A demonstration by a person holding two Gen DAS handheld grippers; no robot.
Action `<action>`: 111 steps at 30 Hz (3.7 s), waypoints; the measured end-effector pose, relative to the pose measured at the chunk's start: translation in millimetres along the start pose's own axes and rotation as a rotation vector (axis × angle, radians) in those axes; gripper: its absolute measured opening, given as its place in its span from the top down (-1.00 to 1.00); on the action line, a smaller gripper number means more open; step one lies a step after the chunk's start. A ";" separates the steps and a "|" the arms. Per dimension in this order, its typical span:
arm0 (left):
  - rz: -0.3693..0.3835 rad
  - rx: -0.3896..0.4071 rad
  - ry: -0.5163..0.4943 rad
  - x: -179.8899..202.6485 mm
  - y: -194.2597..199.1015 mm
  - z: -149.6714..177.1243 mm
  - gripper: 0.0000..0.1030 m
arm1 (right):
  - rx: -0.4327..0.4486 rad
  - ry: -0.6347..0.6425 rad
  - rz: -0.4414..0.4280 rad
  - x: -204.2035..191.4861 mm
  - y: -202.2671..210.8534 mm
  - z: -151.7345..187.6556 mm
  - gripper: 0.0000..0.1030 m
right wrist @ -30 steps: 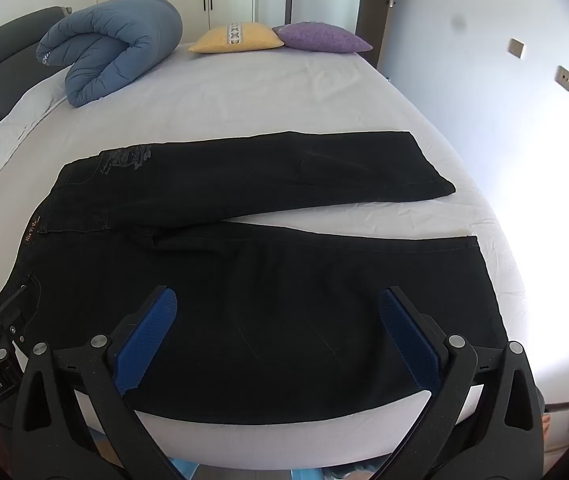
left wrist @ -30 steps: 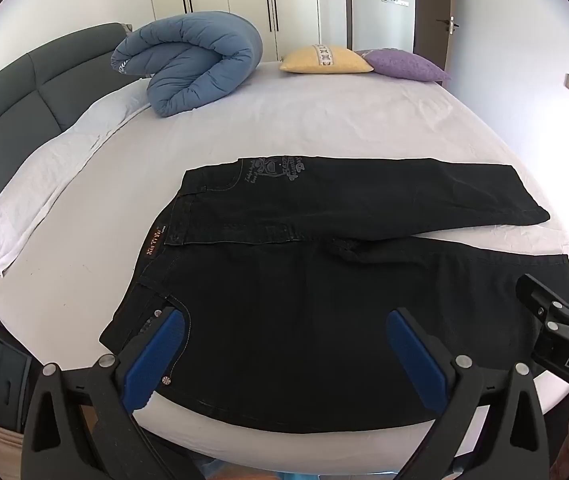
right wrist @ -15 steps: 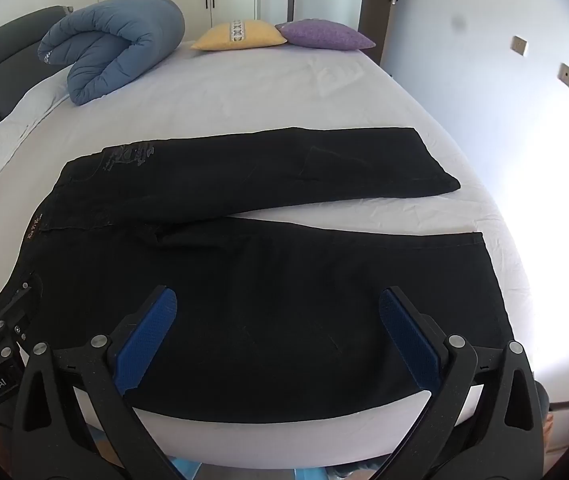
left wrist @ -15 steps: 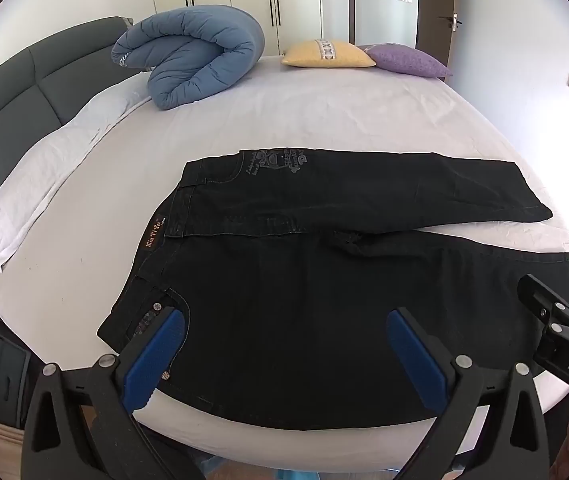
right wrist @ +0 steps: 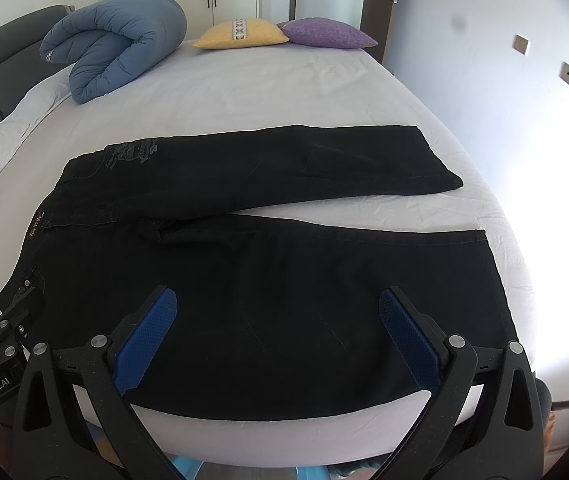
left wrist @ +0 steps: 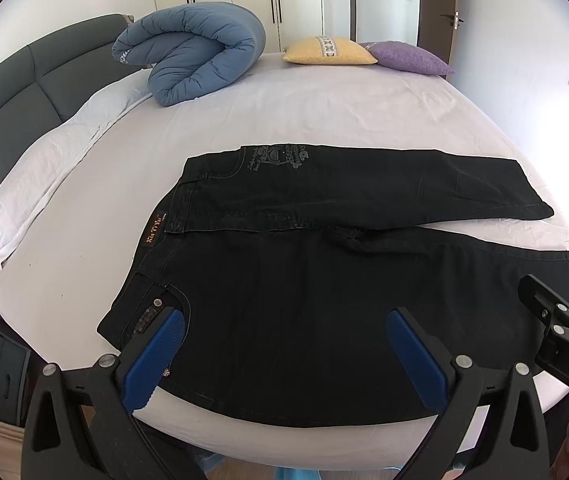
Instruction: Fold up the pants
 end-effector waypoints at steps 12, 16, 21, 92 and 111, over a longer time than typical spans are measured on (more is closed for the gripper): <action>0.000 -0.002 0.000 -0.7 0.7 1.3 -1.00 | 0.000 -0.001 -0.002 -0.6 -0.4 -0.4 -1.00; 0.000 -0.003 0.000 -0.4 0.7 1.2 -1.00 | 0.000 -0.002 -0.003 -1.5 0.4 0.7 -1.00; -0.001 -0.002 -0.001 -0.1 0.7 0.9 -1.00 | -0.002 -0.002 -0.005 -1.0 0.1 -0.1 -1.00; 0.209 -0.382 -0.625 -130.6 -284.4 -225.2 -0.93 | 0.040 0.681 -0.758 -157.0 -192.9 -229.9 -0.43; 0.297 -0.390 -0.620 -108.3 -284.2 -216.7 0.82 | -0.039 0.795 -0.768 -220.3 -238.3 -232.7 0.03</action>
Point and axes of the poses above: each gripper's, at about its wrist camera, not at the fingertips, and y roughly against the way its jaws point, x to its right, z to its underside, the point moved 7 cm from there along -y, roughly the way its jaws point, and after that the axes turned 10 degrees about z, right-handed, at the moved point
